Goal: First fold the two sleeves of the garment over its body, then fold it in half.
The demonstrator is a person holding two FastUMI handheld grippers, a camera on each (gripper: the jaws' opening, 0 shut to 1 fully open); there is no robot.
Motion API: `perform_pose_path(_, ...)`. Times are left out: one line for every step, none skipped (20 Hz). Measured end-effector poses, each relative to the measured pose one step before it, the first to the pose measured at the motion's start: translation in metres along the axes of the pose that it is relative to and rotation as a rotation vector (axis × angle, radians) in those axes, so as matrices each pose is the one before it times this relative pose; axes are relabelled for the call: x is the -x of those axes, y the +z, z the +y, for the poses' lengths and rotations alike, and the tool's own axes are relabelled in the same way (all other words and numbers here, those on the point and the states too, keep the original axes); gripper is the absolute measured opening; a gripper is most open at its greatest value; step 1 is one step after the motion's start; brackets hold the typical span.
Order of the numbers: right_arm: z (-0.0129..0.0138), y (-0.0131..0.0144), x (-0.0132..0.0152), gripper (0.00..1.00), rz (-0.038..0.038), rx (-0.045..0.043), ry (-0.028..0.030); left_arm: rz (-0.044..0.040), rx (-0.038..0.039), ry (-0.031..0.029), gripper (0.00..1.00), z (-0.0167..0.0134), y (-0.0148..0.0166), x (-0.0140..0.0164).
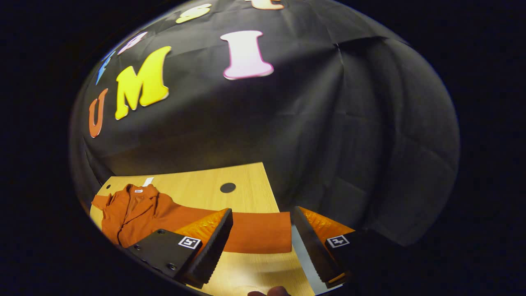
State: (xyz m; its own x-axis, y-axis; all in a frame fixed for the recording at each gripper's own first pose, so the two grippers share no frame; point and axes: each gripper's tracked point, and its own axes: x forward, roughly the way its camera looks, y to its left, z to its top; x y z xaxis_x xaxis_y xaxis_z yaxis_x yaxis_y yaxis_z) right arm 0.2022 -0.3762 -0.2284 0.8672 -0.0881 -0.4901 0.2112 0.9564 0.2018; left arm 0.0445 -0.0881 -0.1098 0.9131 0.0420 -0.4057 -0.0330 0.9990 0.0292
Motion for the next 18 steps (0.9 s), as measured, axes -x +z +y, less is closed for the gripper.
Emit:
perform_pose_path(-0.00365, -0.01734, -0.01927, 0.94, 0.05466, -0.01441, 0.01887, 0.00993, -0.01108, 0.01471, 0.98, 0.00229, -0.00268, 0.00115)
perform_pose_path(-0.00150, -0.01332, -0.01823, 0.93, 0.04554, -0.01218, 0.01164, 0.01167, -0.00927, 0.01862, 0.98, 0.00550, -0.00240, -0.00033)
perform_pose_path(-0.00326, -0.00902, -0.01726, 0.97, 0.03213, -0.01039, 0.00665, 0.01277, -0.00450, 0.01315, 0.98, 0.00329, -0.00190, -0.00115)
perform_pose_path(-0.00453, -0.00479, -0.01387, 0.97, 0.02023, -0.00361, -0.00312, 0.01038, -0.00013, 0.01312, 0.98, 0.00158, -0.00057, 0.00092)
perform_pose_path(-0.00704, -0.00423, -0.01068, 0.93, 0.00774, 0.00679, -0.00845, 0.00734, 0.00180, 0.01091, 0.98, 0.00279, 0.00094, -0.00124)
perform_pose_path(-0.00641, -0.00026, -0.00911, 0.93, 0.00026, 0.00195, -0.01103, 0.00431, -0.00094, 0.00943, 0.98, 0.00215, 0.00030, 0.00008)
perform_pose_path(-0.00604, -0.00017, -0.00808, 0.97, 0.00290, -0.01526, -0.00924, 0.00083, -0.00412, 0.00909, 0.98, 0.00188, 0.00152, -0.00013)
perform_pose_path(-0.00208, -0.00028, -0.00626, 0.97, 0.00936, -0.03604, 0.00422, 0.00325, -0.00622, 0.00933, 0.98, 0.00177, 0.00073, -0.00142)
perform_pose_path(0.00070, -0.00386, -0.00489, 0.96, 0.01466, -0.04086, 0.01187, 0.00318, -0.00334, 0.00715, 0.98, 0.00268, -0.00026, 0.00000)
perform_pose_path(0.00073, -0.00378, -0.00490, 0.96, 0.01652, -0.03643, 0.01346, 0.00762, -0.00010, 0.00473, 0.98, 0.00032, -0.00261, -0.00038)
perform_pose_path(0.00058, -0.00306, -0.00178, 0.96, 0.01101, -0.03004, 0.01800, 0.00629, 0.00217, 0.00215, 0.98, -0.00007, -0.00077, -0.00095)
perform_pose_path(-0.00198, -0.00295, -0.00238, 0.96, 0.00880, -0.02042, 0.00406, 0.00623, 0.00322, -0.00079, 0.98, -0.00076, -0.00086, -0.00222)
perform_pose_path(0.00330, -0.00200, -0.00050, 0.96, 0.00469, -0.03636, 0.01843, 0.00341, 0.00116, -0.00178, 0.98, -0.00092, -0.00026, -0.00135)
perform_pose_path(-0.00043, 0.00021, -0.00168, 0.96, 0.01089, -0.04160, 0.00015, 0.00356, -0.00136, -0.00171, 0.98, -0.00223, 0.00018, -0.00055)
perform_pose_path(-0.00007, -0.00468, -0.00134, 0.96, 0.01434, -0.04312, -0.00060, 0.00039, -0.00134, -0.00342, 0.98, -0.00148, 0.00011, -0.00079)
perform_pose_path(0.00056, 0.00025, 0.00447, 0.92, 0.02167, -0.03138, -0.01633, -0.00144, -0.00158, -0.00468, 0.99, -0.00139, -0.00081, 0.00017)
perform_pose_path(0.00047, -0.00210, -0.00200, 0.79, 0.01172, -0.00253, -0.02057, -0.00086, -0.00196, -0.00443, 0.99, -0.00121, 0.00132, -0.00100)
perform_pose_path(-0.00081, 0.00135, -0.00115, 0.75, -0.00060, 0.01992, -0.01791, -0.00302, -0.00139, -0.00369, 0.99, -0.00264, 0.00015, 0.00126)
